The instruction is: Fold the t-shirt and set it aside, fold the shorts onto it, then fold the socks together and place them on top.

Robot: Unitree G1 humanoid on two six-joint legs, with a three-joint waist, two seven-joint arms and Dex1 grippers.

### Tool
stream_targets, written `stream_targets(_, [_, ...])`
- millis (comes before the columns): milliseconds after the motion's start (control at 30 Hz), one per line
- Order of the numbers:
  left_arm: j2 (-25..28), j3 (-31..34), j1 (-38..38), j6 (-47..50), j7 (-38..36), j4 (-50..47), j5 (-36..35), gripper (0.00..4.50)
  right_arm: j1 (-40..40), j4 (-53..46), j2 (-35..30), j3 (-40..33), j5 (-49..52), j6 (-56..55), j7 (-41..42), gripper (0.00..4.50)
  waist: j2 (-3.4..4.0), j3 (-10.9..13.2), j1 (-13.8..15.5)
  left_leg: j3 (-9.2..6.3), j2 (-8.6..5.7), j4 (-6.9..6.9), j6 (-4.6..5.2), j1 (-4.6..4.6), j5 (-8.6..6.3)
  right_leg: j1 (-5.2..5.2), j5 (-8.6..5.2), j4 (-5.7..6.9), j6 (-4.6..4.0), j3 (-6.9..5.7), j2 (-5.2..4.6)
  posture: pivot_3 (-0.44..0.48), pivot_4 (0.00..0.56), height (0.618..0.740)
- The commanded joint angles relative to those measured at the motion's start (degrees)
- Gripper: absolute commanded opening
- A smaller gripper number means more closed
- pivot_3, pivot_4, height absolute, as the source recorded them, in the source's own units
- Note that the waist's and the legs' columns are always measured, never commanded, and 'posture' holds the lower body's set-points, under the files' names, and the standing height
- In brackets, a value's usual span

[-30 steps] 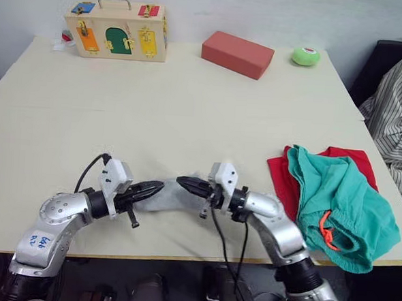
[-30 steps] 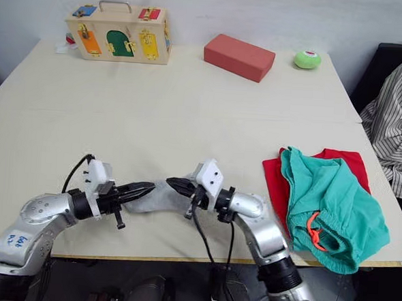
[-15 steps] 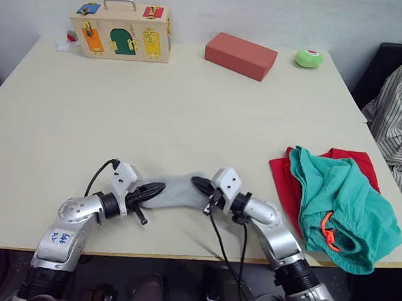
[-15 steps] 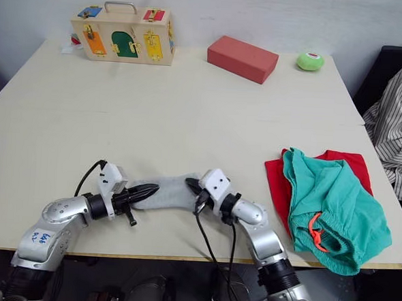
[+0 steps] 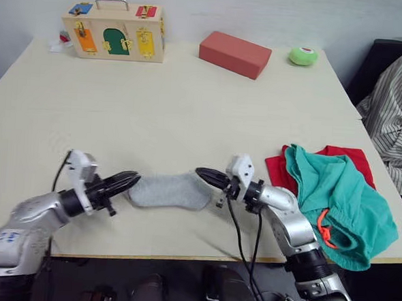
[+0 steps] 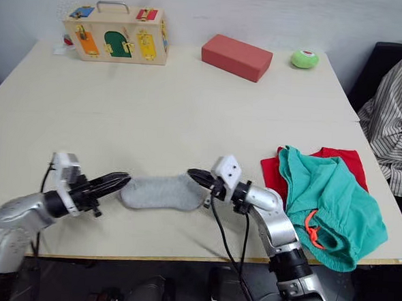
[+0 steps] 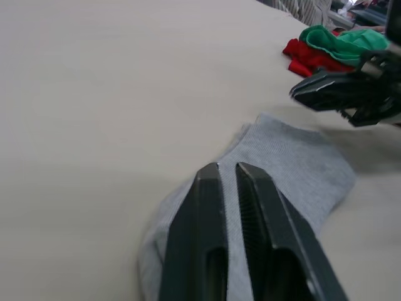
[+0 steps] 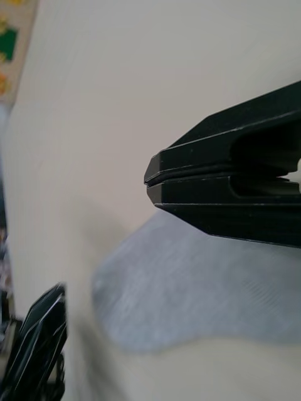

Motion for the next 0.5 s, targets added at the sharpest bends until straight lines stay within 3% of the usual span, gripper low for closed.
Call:
stream_targets(33, [3.51, 4.33, 0.84, 7.92, -0.18, -0.33, -5.70, 1.82, -0.19, 0.12, 0.47, 4.27, -1.87, -0.03, 2.25, 0.00, 0.00, 0.00, 0.12, -0.04, -0.01, -0.01, -0.01, 0.01, 0.00, 0.01, -0.02, 0.00, -0.03, -0.02, 0.00, 0.000, 0.150, 0.740])
stream_targets(300, [12.05, 3.80, -5.74, 27.50, -1.33, 9.08, -12.32, 4.44, -2.00, 9.92, 0.18, 8.87, -9.83, -2.54, 1.73, 0.00, -0.06, -0.03, 0.91, -0.05, -0.08, 0.10, -0.04, -0.08, 0.02, 0.00, -0.02, -0.02, -0.04, 0.01, -0.05, 0.000, 0.150, 0.740])
stream_targets(500, [11.53, -3.30, -14.81, 34.96, 1.97, 11.58, -10.07, 4.47, -2.19, 11.49, 0.30, 8.66, -10.66, -2.46, 1.70, 0.00, -0.09, -0.05, 0.84, -0.03, -0.09, 0.10, -0.27, -0.02, 0.14, 0.04, -0.02, 0.04, -0.04, 0.04, -0.05, 0.000, 0.150, 0.740])
